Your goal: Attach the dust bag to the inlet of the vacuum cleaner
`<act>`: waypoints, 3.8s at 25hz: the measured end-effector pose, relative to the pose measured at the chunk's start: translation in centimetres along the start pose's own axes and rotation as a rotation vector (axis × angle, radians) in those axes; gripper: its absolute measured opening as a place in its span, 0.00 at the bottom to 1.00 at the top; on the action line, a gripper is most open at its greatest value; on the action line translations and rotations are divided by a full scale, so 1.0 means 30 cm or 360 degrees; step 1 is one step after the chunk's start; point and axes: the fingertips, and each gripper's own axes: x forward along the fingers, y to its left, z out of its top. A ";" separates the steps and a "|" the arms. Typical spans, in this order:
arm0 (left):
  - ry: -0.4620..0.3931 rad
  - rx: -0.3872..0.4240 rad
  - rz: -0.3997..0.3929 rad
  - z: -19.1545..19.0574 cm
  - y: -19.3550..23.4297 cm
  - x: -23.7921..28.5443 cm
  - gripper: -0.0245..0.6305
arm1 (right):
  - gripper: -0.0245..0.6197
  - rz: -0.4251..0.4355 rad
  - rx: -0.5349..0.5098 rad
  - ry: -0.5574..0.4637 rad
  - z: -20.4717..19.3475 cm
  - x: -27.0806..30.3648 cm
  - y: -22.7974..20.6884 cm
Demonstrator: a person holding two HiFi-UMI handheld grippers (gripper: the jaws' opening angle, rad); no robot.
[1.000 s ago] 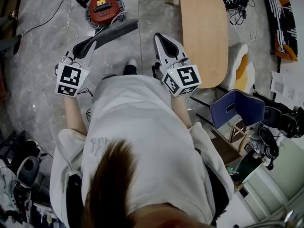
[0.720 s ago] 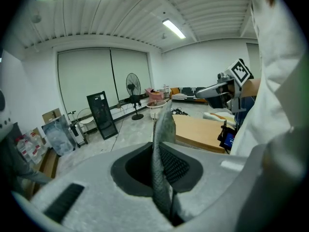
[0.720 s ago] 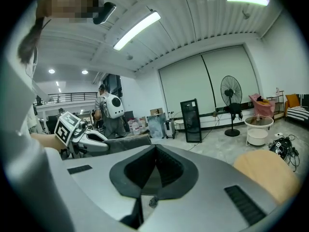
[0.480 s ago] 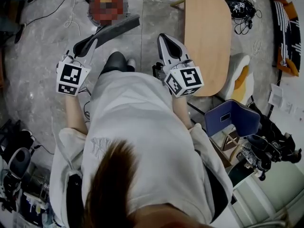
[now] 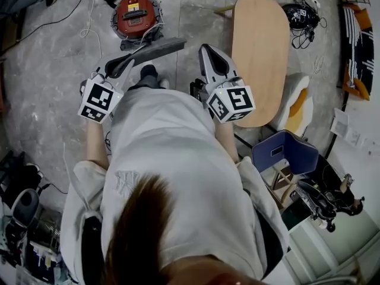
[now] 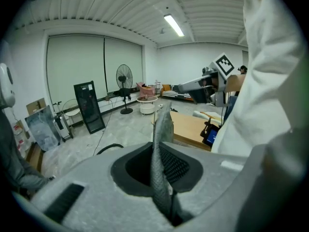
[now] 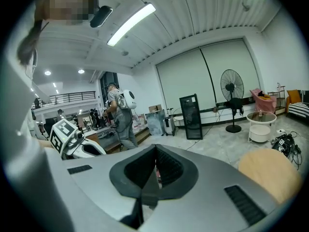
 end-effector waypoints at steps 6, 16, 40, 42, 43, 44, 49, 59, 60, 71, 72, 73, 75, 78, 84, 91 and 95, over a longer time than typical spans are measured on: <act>0.0051 0.0024 -0.0175 -0.030 0.029 0.057 0.10 | 0.04 -0.0019 -0.0034 -0.0018 0.071 0.130 0.002; 0.0084 0.0065 -0.0330 -0.077 0.037 0.078 0.10 | 0.04 -0.0017 -0.0010 0.0039 0.050 0.241 0.034; 0.0226 0.0093 -0.0295 -0.039 0.063 0.176 0.10 | 0.16 0.0653 -0.0294 0.0267 0.031 0.363 0.096; 0.0255 0.0098 -0.0307 -0.049 0.064 0.196 0.10 | 0.16 0.0783 -0.0406 0.0386 -0.027 0.358 0.124; 0.0271 0.0101 -0.0310 -0.053 0.063 0.205 0.10 | 0.16 0.0837 -0.0465 0.0444 -0.055 0.354 0.135; 0.0287 0.0104 -0.0312 -0.057 0.061 0.215 0.10 | 0.16 0.0878 -0.0520 0.0499 -0.081 0.349 0.143; 0.0353 0.0111 -0.0308 -0.070 0.030 0.269 0.10 | 0.18 0.1031 -0.0692 0.0683 -0.183 0.329 0.135; 0.0384 0.0133 -0.0294 -0.020 -0.068 0.355 0.10 | 0.17 0.1209 -0.0871 0.0876 -0.287 0.262 0.060; 0.0393 0.0141 -0.0303 -0.023 -0.076 0.366 0.10 | 0.17 0.1220 -0.0890 0.0900 -0.301 0.260 0.052; 0.0544 0.0202 -0.0483 -0.210 -0.111 0.486 0.10 | 0.25 0.1357 -0.1162 0.1336 -0.583 0.313 -0.008; 0.0550 0.0199 -0.0492 -0.233 -0.105 0.499 0.10 | 0.24 0.1377 -0.1159 0.1361 -0.610 0.327 -0.009; 0.0554 0.0193 -0.0496 -0.255 -0.099 0.511 0.10 | 0.21 0.1399 -0.1150 0.1379 -0.636 0.339 -0.007; 0.0562 0.0179 -0.0505 -0.304 -0.090 0.534 0.10 | 0.17 0.1426 -0.1135 0.1411 -0.688 0.365 -0.006; 0.0563 0.0167 -0.0528 -0.391 -0.078 0.585 0.10 | 0.15 0.1418 -0.1138 0.1488 -0.779 0.416 -0.021; 0.0543 0.0127 -0.0631 -0.545 -0.078 0.700 0.10 | 0.13 0.1433 -0.1228 0.1678 -0.972 0.483 -0.056; 0.0593 -0.0068 -0.0602 -0.777 -0.086 0.843 0.10 | 0.12 0.1315 -0.1047 0.1769 -1.206 0.586 -0.109; 0.0635 -0.0134 -0.0609 -0.905 -0.070 0.895 0.10 | 0.13 0.1301 -0.0969 0.1849 -1.323 0.650 -0.112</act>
